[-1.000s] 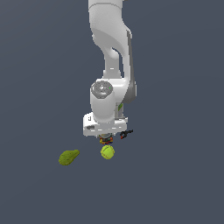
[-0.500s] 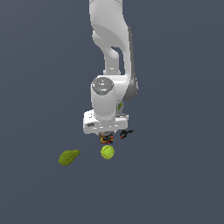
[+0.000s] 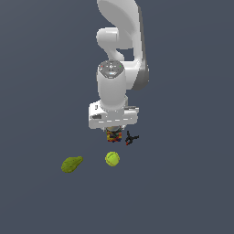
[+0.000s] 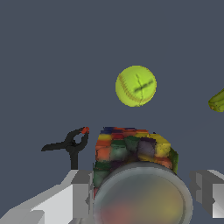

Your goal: Pick up a designated object from a clutter of objects.

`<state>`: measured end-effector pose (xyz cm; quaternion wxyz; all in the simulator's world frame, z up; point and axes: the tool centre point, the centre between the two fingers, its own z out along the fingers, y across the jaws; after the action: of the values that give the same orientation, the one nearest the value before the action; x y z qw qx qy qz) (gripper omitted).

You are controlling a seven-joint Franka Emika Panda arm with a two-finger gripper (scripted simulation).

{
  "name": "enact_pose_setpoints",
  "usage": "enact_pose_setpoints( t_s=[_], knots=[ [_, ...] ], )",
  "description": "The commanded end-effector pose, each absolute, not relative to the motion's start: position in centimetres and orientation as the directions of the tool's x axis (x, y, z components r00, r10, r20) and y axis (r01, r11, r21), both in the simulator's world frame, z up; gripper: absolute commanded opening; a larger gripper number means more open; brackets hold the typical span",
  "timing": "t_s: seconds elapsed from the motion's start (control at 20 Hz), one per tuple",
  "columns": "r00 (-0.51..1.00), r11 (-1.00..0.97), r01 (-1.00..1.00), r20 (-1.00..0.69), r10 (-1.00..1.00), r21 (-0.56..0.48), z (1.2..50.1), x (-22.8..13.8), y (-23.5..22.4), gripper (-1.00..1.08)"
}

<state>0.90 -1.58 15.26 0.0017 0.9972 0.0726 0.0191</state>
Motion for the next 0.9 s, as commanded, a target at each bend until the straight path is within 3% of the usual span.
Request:
enact_pose_setpoints(
  t_s=[0.0, 0.85],
  knots=[
    [0.989, -0.989, 0.145, 0.038, 0.145, 0.007, 17.5, 0.2, -1.1, -1.0],
    [0.99, -0.99, 0.143, 0.009, 0.143, 0.002, 32.9, -5.0, 2.6, -1.0]
  ],
)
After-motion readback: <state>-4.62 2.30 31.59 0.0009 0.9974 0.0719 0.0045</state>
